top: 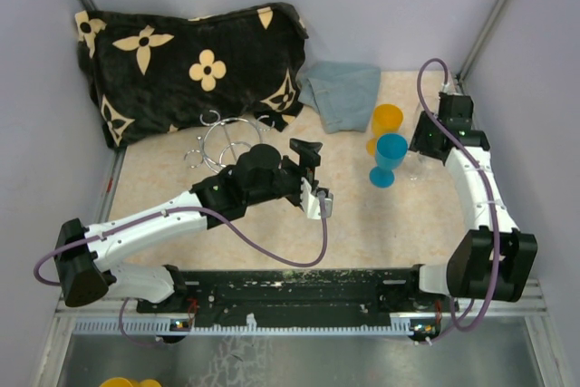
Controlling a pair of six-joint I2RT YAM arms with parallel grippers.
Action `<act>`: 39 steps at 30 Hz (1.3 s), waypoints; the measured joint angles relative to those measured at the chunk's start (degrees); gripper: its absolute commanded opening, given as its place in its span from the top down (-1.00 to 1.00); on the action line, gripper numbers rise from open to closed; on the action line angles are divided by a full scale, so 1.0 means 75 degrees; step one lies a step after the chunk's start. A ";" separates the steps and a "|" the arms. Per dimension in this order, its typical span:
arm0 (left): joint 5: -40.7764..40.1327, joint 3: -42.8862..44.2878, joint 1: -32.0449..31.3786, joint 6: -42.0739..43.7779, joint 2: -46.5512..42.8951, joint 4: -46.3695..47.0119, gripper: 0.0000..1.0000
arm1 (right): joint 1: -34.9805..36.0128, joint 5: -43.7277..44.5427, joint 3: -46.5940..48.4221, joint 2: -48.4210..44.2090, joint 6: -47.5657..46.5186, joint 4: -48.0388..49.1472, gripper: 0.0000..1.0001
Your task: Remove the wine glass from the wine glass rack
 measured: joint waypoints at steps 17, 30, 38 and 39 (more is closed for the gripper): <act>-0.0006 0.0000 0.0000 0.0003 0.0009 -0.0119 -0.99 | 0.0000 -0.0490 0.1332 -0.0659 0.0058 -0.0364 -0.28; -0.0009 0.0000 0.0000 0.0003 0.0006 -0.0125 -0.99 | 0.0000 -0.0621 0.1384 -0.0606 0.0102 -0.0463 -0.38; -0.0020 0.0000 0.0003 0.0000 0.0006 -0.0125 -0.99 | 0.0000 -0.0653 0.1510 -0.0653 0.0353 -0.0376 -0.52; -0.0015 0.0000 0.0000 0.0000 0.0006 -0.0125 -0.99 | 0.0000 -0.0647 0.1562 -0.0664 0.0379 -0.0350 -0.55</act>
